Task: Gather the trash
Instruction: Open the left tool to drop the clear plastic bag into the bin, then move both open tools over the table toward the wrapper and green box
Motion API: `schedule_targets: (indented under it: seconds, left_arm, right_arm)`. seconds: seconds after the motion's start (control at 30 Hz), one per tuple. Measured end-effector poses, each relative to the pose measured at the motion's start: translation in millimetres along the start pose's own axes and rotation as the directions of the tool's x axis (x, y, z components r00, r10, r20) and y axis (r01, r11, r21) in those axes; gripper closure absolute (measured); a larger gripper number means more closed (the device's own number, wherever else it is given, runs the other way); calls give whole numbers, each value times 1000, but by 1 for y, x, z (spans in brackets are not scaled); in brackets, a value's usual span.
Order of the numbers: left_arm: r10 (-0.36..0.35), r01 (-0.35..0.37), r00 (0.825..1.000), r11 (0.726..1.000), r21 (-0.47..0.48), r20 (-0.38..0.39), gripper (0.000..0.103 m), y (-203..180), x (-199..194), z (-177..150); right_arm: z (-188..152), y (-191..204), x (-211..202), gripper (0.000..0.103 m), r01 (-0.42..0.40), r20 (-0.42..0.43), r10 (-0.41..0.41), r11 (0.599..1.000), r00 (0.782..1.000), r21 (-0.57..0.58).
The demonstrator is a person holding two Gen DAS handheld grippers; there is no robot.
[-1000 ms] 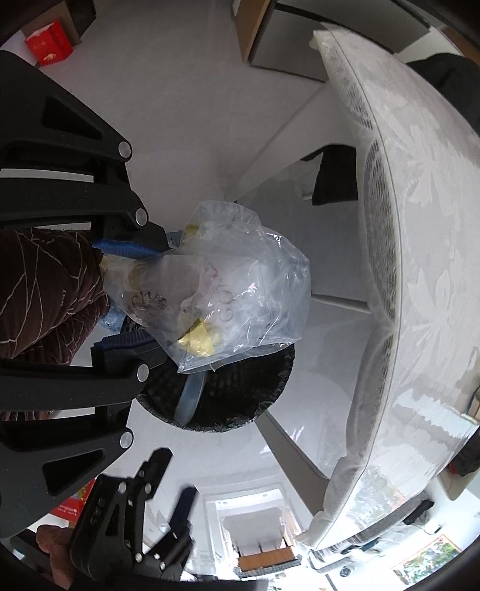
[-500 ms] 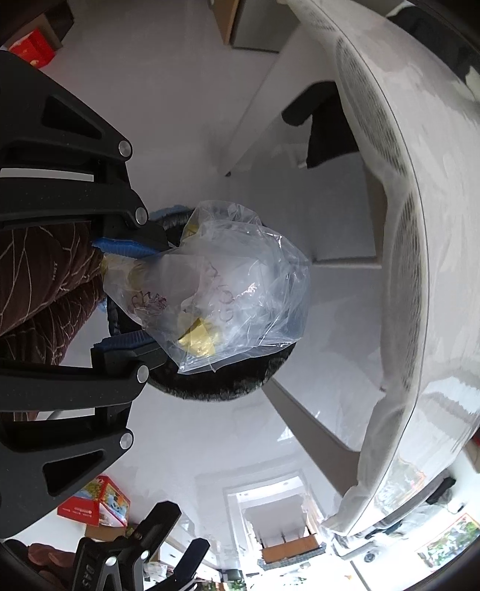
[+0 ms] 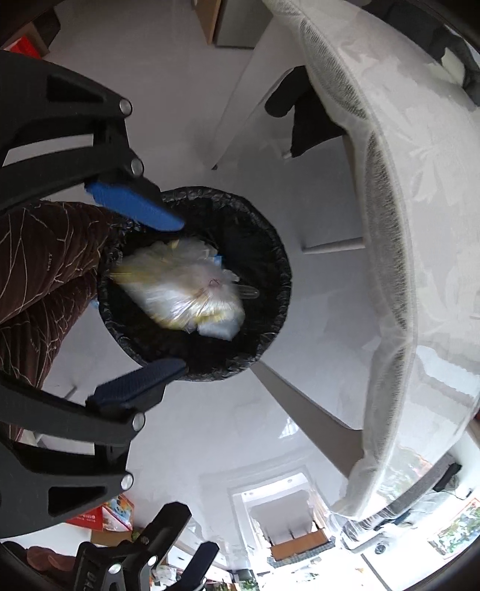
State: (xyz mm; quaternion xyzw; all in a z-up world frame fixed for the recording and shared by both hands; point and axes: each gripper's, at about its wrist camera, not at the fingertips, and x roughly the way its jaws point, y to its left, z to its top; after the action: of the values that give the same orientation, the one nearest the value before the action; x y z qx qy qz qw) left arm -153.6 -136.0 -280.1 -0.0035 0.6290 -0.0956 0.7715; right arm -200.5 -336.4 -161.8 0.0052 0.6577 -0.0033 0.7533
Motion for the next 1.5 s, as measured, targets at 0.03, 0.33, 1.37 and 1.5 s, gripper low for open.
schedule_targets:
  seconds: [0.03, 0.33, 1.37, 1.5]
  left_arm:
    - [-1, 1, 1000, 1000, -9, 5, 23, 2, -2, 1]
    - [13, -8, 997, 998, -65, 71, 6, 15, -37, 13]
    - [43, -17, 976, 992, -124, 213, 6, 84, -126, 131]
    - [41, -19, 975, 995, -100, 220, 6, 96, -129, 172]
  right_arm:
    - [2, 0, -1, 8, -9, 0, 9, 1000, 1000, 3]
    - [24, 7, -20, 8, -33, 57, 32, 999, 998, 3]
    - [179, 58, -85, 8, -1, 284, 13, 999, 959, -41]
    - [215, 65, -81, 8, 9, 282, -2, 1000, 959, -21]
